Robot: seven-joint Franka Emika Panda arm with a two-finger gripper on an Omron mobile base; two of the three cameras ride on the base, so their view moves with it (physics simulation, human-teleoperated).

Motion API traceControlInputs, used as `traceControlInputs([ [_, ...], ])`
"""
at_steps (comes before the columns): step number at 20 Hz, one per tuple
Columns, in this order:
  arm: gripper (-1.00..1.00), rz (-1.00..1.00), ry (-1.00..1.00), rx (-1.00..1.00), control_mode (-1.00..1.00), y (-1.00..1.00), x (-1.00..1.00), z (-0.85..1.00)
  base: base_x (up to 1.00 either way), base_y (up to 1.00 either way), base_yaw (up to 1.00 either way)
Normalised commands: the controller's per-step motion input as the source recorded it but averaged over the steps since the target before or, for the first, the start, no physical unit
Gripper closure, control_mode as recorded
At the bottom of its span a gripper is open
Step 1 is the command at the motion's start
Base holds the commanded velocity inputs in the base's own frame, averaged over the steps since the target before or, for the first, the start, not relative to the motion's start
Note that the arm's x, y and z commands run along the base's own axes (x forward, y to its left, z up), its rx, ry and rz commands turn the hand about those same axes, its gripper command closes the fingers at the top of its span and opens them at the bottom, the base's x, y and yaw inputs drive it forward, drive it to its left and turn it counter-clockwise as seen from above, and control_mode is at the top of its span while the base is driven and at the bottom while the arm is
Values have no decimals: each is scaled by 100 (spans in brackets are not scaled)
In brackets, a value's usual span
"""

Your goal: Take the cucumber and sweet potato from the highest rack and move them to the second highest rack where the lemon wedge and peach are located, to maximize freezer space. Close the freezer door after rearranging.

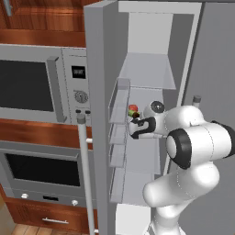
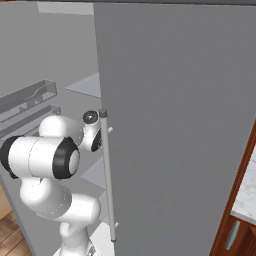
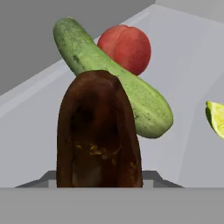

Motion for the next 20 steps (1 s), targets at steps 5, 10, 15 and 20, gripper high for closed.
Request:
traceControlInputs([
  [5, 100, 0, 0, 1, -100, -8, 51, -28, 0, 0, 0],
  [10, 100, 0, 3, 0, -100, 0, 44, -44, 0, 0, 0],
  [15, -100, 0, 0, -1, -100, 0, 22, -61, 0, 0, 0],
  [20, -100, 0, -3, 0, -100, 0, -26, -21, 0, 0, 0],
])
